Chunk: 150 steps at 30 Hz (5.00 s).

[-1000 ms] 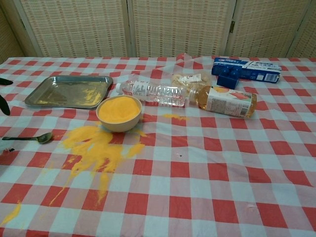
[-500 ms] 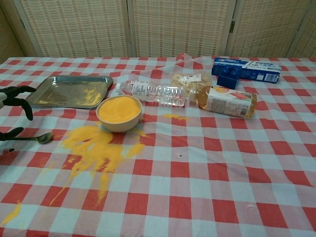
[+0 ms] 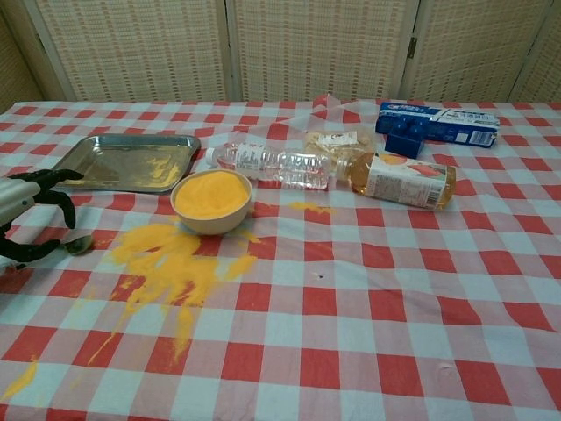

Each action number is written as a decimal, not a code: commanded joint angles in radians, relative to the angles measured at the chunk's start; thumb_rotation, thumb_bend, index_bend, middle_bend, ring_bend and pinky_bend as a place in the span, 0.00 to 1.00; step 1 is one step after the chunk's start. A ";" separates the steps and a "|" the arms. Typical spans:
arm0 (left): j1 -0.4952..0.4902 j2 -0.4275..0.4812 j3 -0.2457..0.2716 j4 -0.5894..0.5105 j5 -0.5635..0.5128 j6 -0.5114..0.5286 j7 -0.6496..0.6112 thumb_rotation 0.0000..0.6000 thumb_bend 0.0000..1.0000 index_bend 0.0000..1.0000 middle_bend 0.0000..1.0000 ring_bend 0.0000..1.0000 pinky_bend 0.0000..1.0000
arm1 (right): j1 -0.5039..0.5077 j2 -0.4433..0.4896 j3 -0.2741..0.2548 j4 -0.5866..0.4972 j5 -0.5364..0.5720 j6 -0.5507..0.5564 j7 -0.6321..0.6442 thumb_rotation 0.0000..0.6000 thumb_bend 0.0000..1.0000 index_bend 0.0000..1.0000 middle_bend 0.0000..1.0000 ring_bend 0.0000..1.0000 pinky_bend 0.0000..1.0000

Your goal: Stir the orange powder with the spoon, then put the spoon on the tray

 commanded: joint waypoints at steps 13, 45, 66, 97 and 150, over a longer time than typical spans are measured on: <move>-0.013 -0.056 0.008 0.100 -0.020 -0.021 -0.001 1.00 0.43 0.49 0.00 0.00 0.09 | -0.001 0.002 -0.002 -0.007 -0.001 -0.006 -0.004 1.00 0.13 0.00 0.00 0.00 0.00; -0.012 -0.057 0.014 0.111 -0.021 0.001 -0.028 1.00 0.44 0.58 0.01 0.00 0.09 | 0.002 -0.001 -0.005 -0.011 0.003 -0.025 -0.019 1.00 0.13 0.00 0.00 0.00 0.00; -0.136 0.056 -0.113 -0.209 -0.062 -0.011 0.179 1.00 0.44 0.59 0.02 0.00 0.09 | 0.002 0.011 -0.006 -0.016 0.003 -0.029 -0.003 1.00 0.13 0.00 0.00 0.00 0.00; -0.349 -0.097 -0.147 -0.229 -0.238 -0.131 0.551 1.00 0.43 0.44 0.02 0.00 0.09 | 0.002 0.042 0.002 -0.017 0.022 -0.041 0.057 1.00 0.14 0.00 0.00 0.00 0.00; -0.287 0.188 0.014 -0.574 -0.287 -0.136 0.610 1.00 0.82 0.50 0.00 0.00 0.03 | -0.023 0.048 -0.015 -0.038 -0.036 0.019 0.047 1.00 0.13 0.00 0.00 0.00 0.00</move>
